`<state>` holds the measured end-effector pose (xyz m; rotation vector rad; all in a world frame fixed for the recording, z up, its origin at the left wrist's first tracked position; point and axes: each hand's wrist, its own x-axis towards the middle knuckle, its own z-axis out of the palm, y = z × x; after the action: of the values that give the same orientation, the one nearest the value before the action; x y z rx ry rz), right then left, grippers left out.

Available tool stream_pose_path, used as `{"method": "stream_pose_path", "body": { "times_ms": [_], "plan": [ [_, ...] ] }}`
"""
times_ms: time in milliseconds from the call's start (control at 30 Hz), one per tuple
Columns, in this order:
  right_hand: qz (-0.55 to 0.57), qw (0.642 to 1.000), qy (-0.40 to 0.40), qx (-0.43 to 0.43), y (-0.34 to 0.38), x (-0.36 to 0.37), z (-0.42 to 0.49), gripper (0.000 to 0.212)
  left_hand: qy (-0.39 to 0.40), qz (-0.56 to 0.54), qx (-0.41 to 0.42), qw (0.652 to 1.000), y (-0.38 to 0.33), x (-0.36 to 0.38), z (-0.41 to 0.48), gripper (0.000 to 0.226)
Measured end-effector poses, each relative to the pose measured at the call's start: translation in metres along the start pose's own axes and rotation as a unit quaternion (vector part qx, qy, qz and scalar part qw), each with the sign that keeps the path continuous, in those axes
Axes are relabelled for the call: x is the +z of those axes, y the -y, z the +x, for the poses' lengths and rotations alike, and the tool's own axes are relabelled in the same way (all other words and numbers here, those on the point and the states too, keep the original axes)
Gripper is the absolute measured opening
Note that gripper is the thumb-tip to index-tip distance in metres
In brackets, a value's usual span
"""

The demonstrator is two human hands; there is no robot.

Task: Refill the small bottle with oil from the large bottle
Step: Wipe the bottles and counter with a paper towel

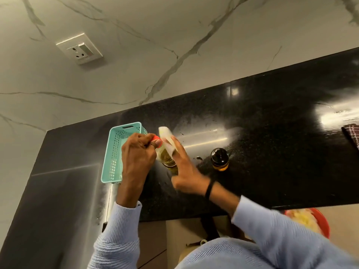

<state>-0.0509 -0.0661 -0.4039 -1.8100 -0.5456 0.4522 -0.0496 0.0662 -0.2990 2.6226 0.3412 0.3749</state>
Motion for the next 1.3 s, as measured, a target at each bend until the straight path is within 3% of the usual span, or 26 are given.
{"method": "stream_pose_path", "body": {
  "times_ms": [167,233,300,400,467,533,633,733,867,967,1033,1133,1233,1300],
  "plan": [
    [-0.03,0.998,-0.05,0.014,0.016,0.02,-0.002,0.121,0.005,0.027,0.022,0.999,0.001,0.0,-0.001,0.017],
    [0.0,0.999,-0.028,0.021,0.021,-0.006,0.031,0.098,0.011,0.033,0.027,0.999,0.003,0.0,0.0,0.018],
    [0.078,0.994,0.052,0.06,0.022,-0.039,0.056,0.062,0.012,0.029,0.025,0.999,0.002,-0.001,0.0,0.022],
    [0.219,0.968,0.08,0.089,0.012,-0.059,0.061,0.056,0.023,0.029,0.027,0.999,0.004,-0.003,0.001,0.025],
    [0.307,0.944,0.002,0.119,0.002,-0.056,0.05,0.051,0.028,0.037,0.03,0.998,0.006,-0.006,0.001,0.027],
    [0.409,0.896,-0.079,0.158,-0.009,-0.053,0.038,0.038,0.029,0.051,0.029,0.998,0.003,-0.007,-0.001,0.032],
    [0.556,0.799,-0.099,0.207,-0.013,-0.055,0.02,0.033,0.016,0.081,0.009,0.997,-0.003,-0.004,-0.001,0.041],
    [0.631,0.731,-0.095,0.242,-0.009,-0.06,0.009,0.041,0.009,0.099,0.014,0.995,-0.003,0.0,0.0,0.038],
    [0.663,0.707,-0.108,0.221,-0.003,-0.066,0.004,0.036,0.018,0.124,0.042,0.991,0.002,-0.001,0.006,0.027],
    [0.648,0.702,-0.148,0.255,-0.002,-0.065,0.005,0.041,0.033,0.105,0.046,0.993,0.008,-0.007,0.009,0.029],
    [0.618,0.716,-0.185,0.264,-0.002,-0.062,0.008,0.042,0.043,0.08,0.047,0.995,0.011,-0.01,0.008,0.033],
    [0.516,0.805,-0.21,0.203,0.008,-0.054,0.009,0.03,0.054,0.047,0.062,0.996,0.009,-0.012,0.004,0.03],
    [0.22,0.946,-0.197,0.135,0.024,-0.04,0.002,0.021,0.06,0.036,0.078,0.994,0.009,-0.011,0.001,0.026],
    [0.061,0.986,-0.143,0.066,0.024,-0.023,-0.001,0.037,0.052,0.03,0.068,0.996,0.013,-0.01,0.0,0.03]
  ]
}}
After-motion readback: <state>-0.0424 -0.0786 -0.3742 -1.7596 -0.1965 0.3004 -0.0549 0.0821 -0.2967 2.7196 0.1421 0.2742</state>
